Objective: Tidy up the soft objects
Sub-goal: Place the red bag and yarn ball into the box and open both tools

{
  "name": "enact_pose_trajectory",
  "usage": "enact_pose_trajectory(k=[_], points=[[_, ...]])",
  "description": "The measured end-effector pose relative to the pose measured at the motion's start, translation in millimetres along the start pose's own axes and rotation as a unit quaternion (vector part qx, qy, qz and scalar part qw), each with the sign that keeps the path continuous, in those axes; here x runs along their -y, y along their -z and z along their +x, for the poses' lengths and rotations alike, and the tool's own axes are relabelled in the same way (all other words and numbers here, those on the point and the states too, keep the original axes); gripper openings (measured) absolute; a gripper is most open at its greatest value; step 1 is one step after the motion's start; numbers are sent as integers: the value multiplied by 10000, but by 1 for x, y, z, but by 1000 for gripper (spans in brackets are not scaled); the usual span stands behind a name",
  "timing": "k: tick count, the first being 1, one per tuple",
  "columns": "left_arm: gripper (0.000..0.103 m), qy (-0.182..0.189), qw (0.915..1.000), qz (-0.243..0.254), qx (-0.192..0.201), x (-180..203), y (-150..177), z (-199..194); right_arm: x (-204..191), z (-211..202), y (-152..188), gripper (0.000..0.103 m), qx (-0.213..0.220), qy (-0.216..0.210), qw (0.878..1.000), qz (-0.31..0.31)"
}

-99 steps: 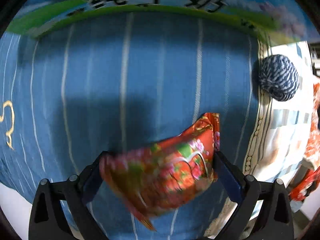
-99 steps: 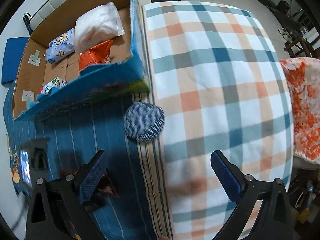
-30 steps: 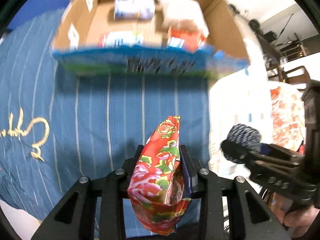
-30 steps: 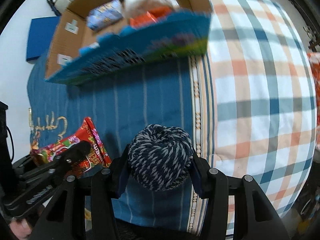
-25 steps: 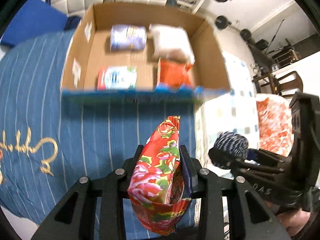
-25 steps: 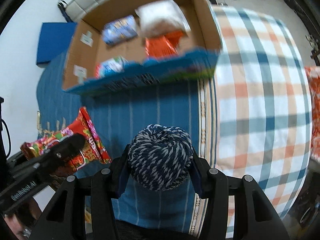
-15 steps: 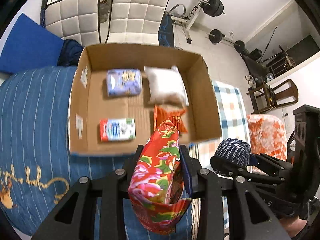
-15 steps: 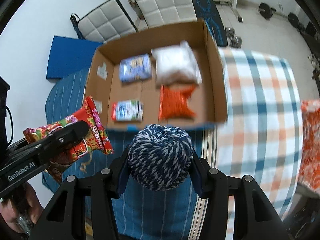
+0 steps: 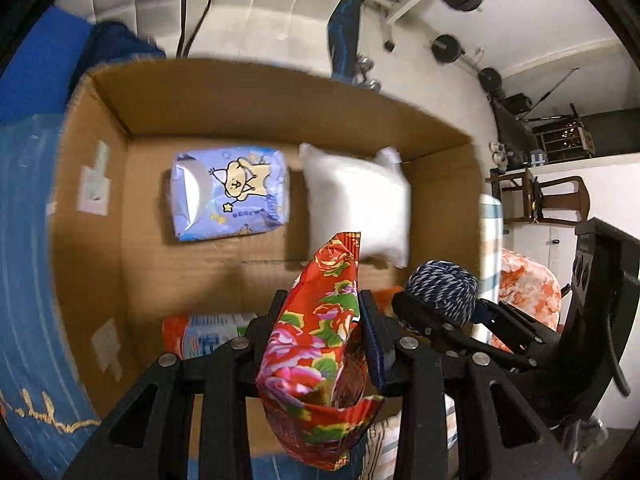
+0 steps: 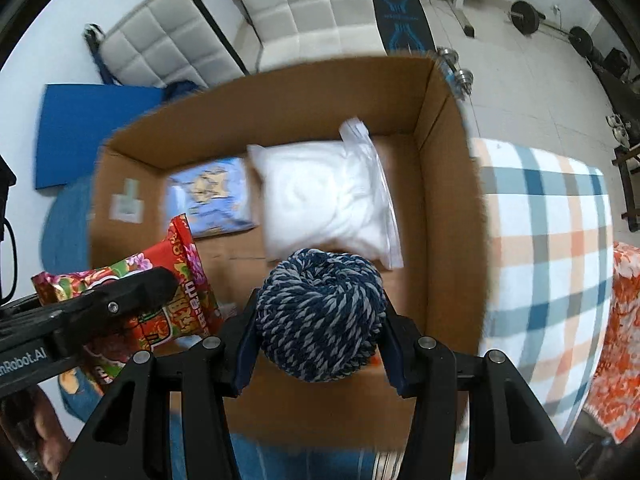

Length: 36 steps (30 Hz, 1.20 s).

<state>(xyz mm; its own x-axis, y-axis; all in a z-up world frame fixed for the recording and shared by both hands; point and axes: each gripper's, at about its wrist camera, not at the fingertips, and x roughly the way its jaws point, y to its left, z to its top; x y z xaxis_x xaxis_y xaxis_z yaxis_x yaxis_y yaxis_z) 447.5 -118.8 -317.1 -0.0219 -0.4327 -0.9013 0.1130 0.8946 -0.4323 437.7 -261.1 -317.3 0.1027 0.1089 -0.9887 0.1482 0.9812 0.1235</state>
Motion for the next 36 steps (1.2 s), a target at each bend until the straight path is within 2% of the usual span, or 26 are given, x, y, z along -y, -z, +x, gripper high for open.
enact_pose_trajectory(k=[3, 7, 11, 13, 16, 20, 23, 25, 27, 33, 36], points=[[31, -14, 9996, -175, -229, -17, -16, 30, 3, 32, -7, 54, -137, 53, 9999, 21], [31, 291, 9973, -497, -455, -38, -25, 59, 3, 62, -12, 54, -239, 88, 9997, 66], [32, -8, 9978, -397, -530, -46, -24, 74, 1, 71, -8, 54, -360, 126, 9993, -42], [34, -280, 9977, -238, -568, -47, -22, 78, 0, 77, -4, 54, -507, 181, 9985, -105], [41, -481, 9970, -143, -594, -49, -22, 82, 1, 90, -2, 55, -635, 273, 9975, -129], [55, -791, 9944, -118, -697, -48, -24, 81, 6, 100, -7, 56, -726, 192, 9972, 19], [58, -925, 9935, -193, -633, -49, -25, 76, 10, 102, -10, 56, -777, 119, 9969, 74], [60, -922, 9936, -270, -591, -52, -25, 70, 17, 101, -14, 57, -785, 79, 9968, 85], [67, -854, 9942, -385, -534, -55, -25, 64, 19, 100, -15, 57, -796, 82, 9968, 81], [78, -959, 9945, -388, -160, -55, -19, 37, 23, 88, -11, 59, -716, 219, 9972, 12], [83, -1120, 9934, -245, 64, -53, -23, 19, 15, 84, -6, 64, -637, 264, 9976, -1]])
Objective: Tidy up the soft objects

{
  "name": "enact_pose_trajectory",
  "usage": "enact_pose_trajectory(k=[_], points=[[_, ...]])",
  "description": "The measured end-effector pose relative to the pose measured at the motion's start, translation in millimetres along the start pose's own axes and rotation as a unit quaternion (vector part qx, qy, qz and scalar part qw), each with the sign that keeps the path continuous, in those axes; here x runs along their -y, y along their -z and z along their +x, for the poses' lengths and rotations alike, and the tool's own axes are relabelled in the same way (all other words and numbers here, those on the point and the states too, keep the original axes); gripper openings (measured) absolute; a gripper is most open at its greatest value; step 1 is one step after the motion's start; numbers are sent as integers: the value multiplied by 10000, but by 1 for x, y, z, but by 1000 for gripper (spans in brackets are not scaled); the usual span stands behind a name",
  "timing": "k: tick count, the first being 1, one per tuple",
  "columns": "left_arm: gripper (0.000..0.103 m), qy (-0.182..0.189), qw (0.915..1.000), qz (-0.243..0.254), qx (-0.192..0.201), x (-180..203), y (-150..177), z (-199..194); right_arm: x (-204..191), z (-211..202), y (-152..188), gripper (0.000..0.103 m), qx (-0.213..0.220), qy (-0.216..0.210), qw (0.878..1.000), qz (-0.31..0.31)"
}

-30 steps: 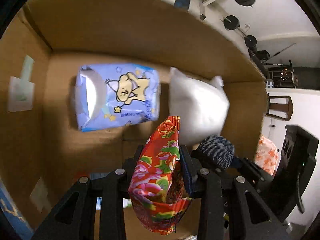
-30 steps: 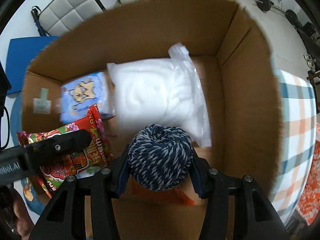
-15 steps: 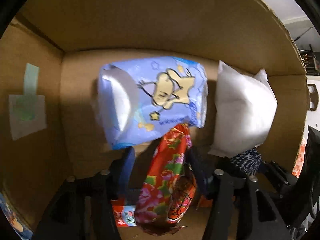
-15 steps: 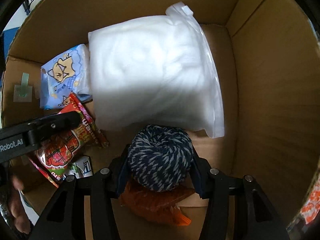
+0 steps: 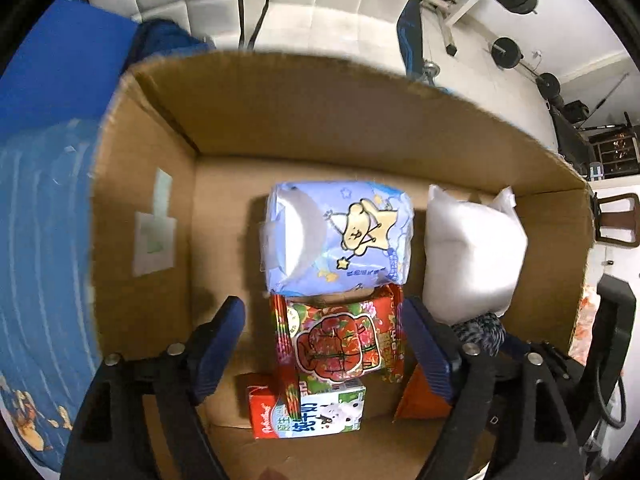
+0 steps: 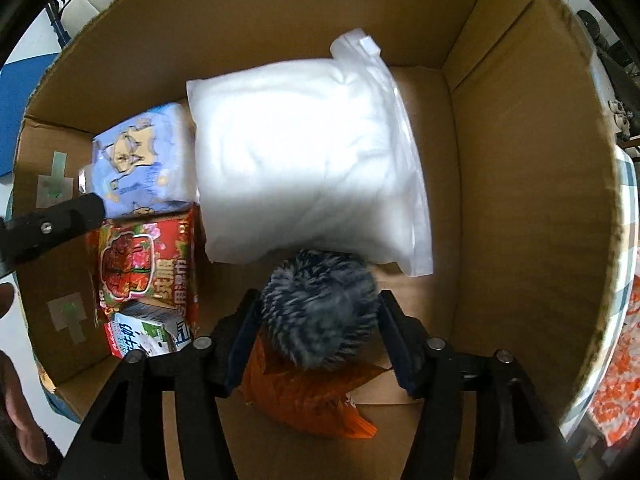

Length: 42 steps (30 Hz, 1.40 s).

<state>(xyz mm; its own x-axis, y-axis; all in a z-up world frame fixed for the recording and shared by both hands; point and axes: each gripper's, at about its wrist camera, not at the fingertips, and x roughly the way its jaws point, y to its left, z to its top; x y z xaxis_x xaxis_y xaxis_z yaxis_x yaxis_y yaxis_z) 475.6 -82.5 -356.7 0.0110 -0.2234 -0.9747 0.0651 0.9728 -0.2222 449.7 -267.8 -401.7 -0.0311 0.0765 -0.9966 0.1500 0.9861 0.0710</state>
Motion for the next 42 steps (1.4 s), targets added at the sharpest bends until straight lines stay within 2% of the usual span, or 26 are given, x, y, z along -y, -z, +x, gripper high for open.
enact_pose_trajectory(k=[4, 6, 8, 13, 19, 22, 29, 35, 37, 42], points=[[84, -84, 9995, 106, 295, 3, 12, -17, -1, -11, 4, 77, 132, -5, 9999, 17], [95, -116, 9990, 142, 410, 1, 12, -26, -1, -16, 6, 80, 193, 20, 9998, 15], [101, -210, 9980, 174, 566, -4, 18, -28, -2, -22, 9, 84, 249, 64, 9997, 6], [103, -466, 9954, 171, 818, -6, 26, -41, -17, -43, 13, 96, 390, 225, 9990, -78], [103, -534, 9946, 145, 876, 0, 34, -29, -32, -41, 35, 98, 488, 465, 9975, -192], [103, -725, 9930, 216, 906, 0, 43, -27, -36, -39, 44, 99, 539, 534, 9970, -154], [103, -906, 9886, 393, 1137, 6, 63, -40, -38, -57, 56, 99, 746, 600, 9954, -75], [103, -788, 9849, 443, 1476, 14, 88, -76, -44, -93, 81, 99, 1103, 645, 9917, -149], [103, -758, 9828, 474, 1614, 16, 100, -92, -36, -114, 80, 99, 1203, 588, 9909, -126], [103, -707, 9787, 510, 1859, 18, 132, -128, -34, -148, 111, 99, 1503, 428, 9877, -58]])
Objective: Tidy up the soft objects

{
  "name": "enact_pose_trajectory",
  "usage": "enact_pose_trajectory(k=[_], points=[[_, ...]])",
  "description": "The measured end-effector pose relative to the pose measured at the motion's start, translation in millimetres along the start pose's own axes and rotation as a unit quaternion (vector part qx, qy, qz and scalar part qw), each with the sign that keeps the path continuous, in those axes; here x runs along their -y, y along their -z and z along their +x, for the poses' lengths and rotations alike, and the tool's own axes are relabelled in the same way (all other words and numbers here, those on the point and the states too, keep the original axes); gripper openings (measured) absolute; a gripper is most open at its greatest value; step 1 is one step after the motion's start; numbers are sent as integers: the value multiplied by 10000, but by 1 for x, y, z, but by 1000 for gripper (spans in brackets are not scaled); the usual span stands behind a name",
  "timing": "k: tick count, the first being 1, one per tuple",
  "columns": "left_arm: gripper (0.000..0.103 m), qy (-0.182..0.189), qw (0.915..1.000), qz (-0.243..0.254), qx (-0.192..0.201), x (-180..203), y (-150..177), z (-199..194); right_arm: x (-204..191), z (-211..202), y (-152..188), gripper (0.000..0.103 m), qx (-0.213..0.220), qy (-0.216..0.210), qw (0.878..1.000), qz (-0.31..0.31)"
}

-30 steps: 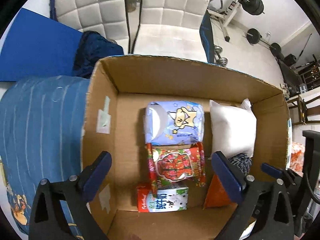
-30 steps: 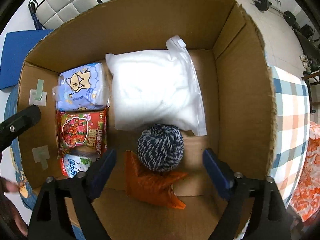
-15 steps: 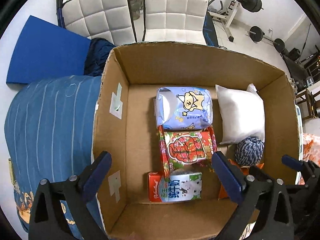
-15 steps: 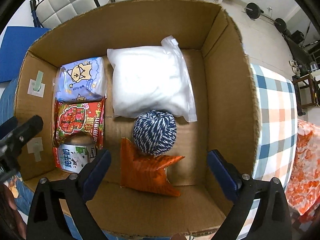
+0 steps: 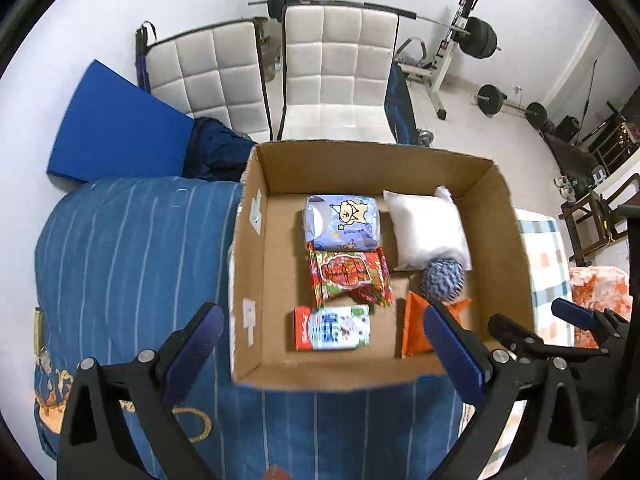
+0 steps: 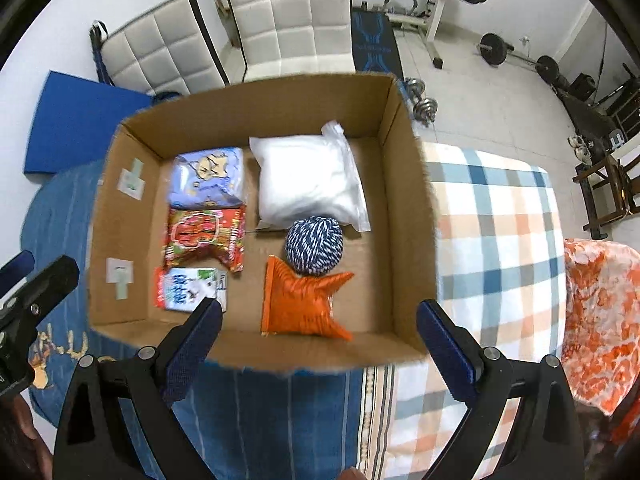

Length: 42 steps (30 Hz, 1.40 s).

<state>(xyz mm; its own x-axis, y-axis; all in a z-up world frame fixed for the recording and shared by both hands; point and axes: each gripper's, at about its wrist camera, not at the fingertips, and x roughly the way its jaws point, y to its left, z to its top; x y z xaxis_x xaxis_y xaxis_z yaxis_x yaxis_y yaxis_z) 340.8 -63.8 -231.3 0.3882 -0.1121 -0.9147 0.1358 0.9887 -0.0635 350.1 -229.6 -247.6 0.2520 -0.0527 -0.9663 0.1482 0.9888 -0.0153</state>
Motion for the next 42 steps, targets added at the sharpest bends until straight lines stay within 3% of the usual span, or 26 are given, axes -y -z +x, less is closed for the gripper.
enact_pose_trajectory(k=[22, 32, 42], points=[[103, -102, 9965, 80, 820, 23, 93, -199, 8, -245, 146, 99, 1192, -512, 9915, -109], [103, -56, 9963, -107, 856, 19, 121, -245, 10, -297, 186, 99, 1384, -524, 9888, -217], [103, -110, 9929, -179, 1172, 20, 125, -260, 19, -310, 186, 103, 1571, -344, 9869, -109]])
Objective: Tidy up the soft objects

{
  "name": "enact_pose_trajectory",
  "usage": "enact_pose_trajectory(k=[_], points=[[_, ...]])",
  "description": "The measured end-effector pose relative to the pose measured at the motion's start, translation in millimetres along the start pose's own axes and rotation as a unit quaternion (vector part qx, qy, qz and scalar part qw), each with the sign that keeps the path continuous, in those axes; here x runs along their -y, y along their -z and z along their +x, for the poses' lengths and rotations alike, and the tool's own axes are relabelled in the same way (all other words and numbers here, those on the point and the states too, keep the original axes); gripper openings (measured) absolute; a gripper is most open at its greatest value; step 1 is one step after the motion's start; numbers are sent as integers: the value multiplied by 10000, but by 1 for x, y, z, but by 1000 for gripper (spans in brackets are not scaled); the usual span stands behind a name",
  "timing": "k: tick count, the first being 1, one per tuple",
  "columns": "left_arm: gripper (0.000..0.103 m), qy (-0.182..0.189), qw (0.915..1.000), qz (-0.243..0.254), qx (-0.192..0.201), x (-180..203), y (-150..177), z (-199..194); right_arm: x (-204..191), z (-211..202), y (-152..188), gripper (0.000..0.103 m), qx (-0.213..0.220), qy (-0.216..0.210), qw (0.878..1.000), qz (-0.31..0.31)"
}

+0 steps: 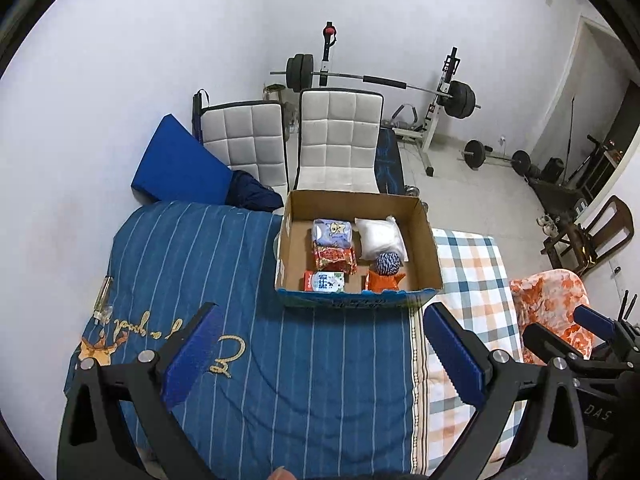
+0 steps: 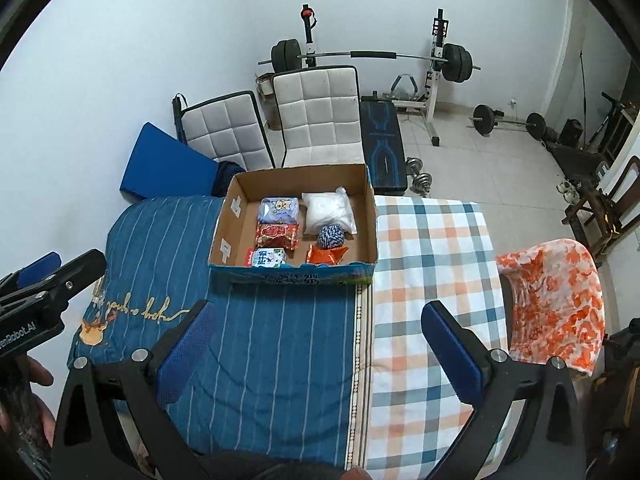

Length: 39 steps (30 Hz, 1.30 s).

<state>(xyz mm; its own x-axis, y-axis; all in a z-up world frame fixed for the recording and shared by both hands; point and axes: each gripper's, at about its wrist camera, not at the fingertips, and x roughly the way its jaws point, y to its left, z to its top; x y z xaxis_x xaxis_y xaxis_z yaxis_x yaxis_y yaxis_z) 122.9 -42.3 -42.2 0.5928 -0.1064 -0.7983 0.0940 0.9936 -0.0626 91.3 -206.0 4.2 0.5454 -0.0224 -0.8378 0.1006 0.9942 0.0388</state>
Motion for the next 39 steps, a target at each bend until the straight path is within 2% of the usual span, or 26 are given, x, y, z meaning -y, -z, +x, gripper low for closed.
enact_pose_trajectory(k=[3, 12, 39], points=[[103, -46, 10000, 9, 52, 2, -2, 4, 1, 5, -5, 103, 96, 210, 9997, -48], [103, -278, 9995, -6, 170, 1, -11, 12, 5, 10, -23, 103, 330, 355, 9988, 2], [103, -402, 9987, 57, 304, -7, -12, -1, -5, -3, -26, 103, 558, 409, 9975, -125]])
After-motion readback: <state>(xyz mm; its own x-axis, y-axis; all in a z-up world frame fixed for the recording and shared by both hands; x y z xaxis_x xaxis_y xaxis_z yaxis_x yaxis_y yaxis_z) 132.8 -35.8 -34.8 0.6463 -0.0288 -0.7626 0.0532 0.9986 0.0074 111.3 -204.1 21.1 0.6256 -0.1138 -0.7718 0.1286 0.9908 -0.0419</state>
